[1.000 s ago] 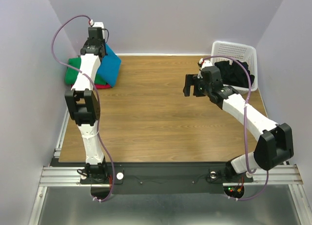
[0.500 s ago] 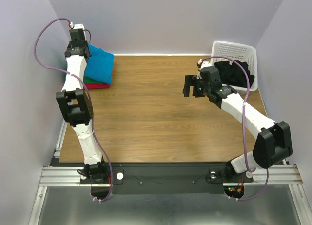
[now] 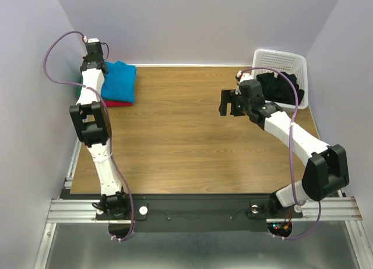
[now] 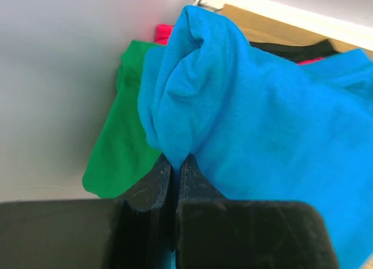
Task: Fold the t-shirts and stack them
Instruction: Neatly place the folded tshirt to the corner
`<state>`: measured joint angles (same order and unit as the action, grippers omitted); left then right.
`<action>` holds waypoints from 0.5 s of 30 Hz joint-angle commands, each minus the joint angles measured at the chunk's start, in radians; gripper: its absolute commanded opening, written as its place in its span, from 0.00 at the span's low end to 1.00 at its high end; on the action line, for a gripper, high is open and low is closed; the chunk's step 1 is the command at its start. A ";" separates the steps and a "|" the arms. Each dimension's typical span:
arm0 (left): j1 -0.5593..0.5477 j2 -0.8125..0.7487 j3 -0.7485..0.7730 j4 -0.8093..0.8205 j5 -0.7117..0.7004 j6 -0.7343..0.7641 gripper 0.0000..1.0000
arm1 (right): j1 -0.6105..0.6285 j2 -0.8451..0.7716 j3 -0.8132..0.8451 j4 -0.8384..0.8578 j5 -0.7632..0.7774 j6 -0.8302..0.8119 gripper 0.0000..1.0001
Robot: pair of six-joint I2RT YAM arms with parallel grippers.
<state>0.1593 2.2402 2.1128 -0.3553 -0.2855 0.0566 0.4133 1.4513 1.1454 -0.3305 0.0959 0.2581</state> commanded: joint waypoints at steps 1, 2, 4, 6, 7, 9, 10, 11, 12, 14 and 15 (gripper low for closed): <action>0.026 -0.028 0.061 0.070 -0.086 -0.040 0.00 | -0.002 0.014 0.036 0.011 0.018 -0.005 1.00; 0.031 -0.025 0.062 0.073 -0.093 -0.053 0.00 | -0.002 0.017 0.036 0.011 0.021 -0.006 1.00; 0.036 -0.021 0.061 0.076 -0.119 -0.054 0.00 | -0.002 0.020 0.037 0.010 0.021 -0.006 1.00; 0.039 -0.011 0.067 0.075 -0.136 -0.054 0.10 | -0.002 0.020 0.037 0.010 0.019 -0.006 1.00; 0.037 -0.008 0.073 0.070 -0.144 -0.052 0.18 | -0.002 0.020 0.037 0.008 0.019 -0.006 1.00; 0.039 -0.005 0.084 0.055 -0.187 -0.083 0.25 | -0.002 0.017 0.037 0.007 0.019 -0.006 1.00; 0.037 -0.008 0.102 0.036 -0.190 -0.096 0.40 | -0.002 0.014 0.037 0.005 0.018 -0.005 1.00; 0.037 -0.017 0.110 0.032 -0.184 -0.112 0.55 | -0.002 0.012 0.037 0.004 0.016 -0.005 1.00; 0.037 -0.017 0.118 0.023 -0.176 -0.112 0.73 | -0.002 0.009 0.037 0.002 0.011 -0.005 1.00; 0.037 -0.050 0.133 -0.002 -0.149 -0.156 0.97 | -0.002 0.001 0.042 -0.002 -0.002 -0.002 1.00; 0.036 -0.083 0.133 -0.007 -0.118 -0.172 0.99 | -0.002 -0.009 0.045 -0.008 -0.007 0.001 1.00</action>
<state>0.1860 2.2562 2.1746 -0.3653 -0.4053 -0.0452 0.4133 1.4780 1.1454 -0.3351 0.0975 0.2581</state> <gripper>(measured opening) 0.942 0.998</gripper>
